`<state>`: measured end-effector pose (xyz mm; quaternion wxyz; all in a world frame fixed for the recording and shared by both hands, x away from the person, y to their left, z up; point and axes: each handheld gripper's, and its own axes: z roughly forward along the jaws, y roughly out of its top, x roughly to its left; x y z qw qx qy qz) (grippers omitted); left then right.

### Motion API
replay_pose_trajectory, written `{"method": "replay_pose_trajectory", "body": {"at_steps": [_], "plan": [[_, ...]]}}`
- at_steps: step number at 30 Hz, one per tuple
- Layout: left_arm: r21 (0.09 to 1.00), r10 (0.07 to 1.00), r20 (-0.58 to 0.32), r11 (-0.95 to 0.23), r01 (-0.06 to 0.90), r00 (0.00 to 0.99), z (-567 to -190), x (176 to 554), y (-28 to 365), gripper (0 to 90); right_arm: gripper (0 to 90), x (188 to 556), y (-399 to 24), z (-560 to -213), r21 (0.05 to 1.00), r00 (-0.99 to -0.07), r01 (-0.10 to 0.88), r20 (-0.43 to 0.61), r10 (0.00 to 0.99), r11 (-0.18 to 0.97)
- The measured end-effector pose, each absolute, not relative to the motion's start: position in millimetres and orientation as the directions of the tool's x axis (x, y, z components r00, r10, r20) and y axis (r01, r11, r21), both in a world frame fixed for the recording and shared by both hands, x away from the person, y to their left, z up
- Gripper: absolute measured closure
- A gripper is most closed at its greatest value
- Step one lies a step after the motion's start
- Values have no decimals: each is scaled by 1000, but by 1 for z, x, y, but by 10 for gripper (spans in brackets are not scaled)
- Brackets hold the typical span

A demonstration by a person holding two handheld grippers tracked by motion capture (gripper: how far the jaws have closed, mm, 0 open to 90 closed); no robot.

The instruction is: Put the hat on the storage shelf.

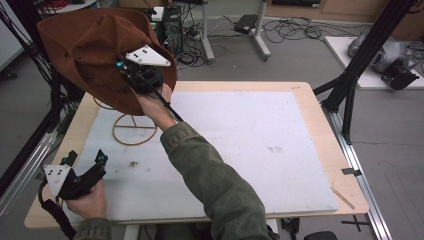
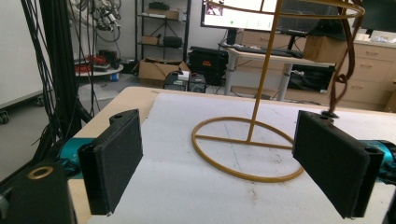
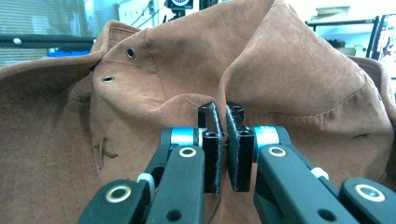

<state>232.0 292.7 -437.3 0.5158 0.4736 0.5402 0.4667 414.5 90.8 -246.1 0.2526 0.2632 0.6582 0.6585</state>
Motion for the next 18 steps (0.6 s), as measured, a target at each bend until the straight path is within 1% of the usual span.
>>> {"method": "replay_pose_trajectory", "body": {"at_steps": [2,8,13,17,18], "plan": [[994,995,-104,104,39,-14,-439,232,293,166,862,416,93,-249,1000,-735,28,20,678,0],[993,994,-112,112,37,-13,-438,233,294,166,857,418,97,-254,999,-736,42,24,677,10],[993,994,-109,109,41,-8,-439,233,293,166,852,416,99,-255,998,-754,49,19,656,27],[993,994,-106,106,42,-6,-439,234,292,166,836,415,98,-253,997,-758,59,17,652,42],[993,994,-107,107,42,-6,-438,234,292,166,824,415,98,-253,996,-759,78,26,651,51]]}}
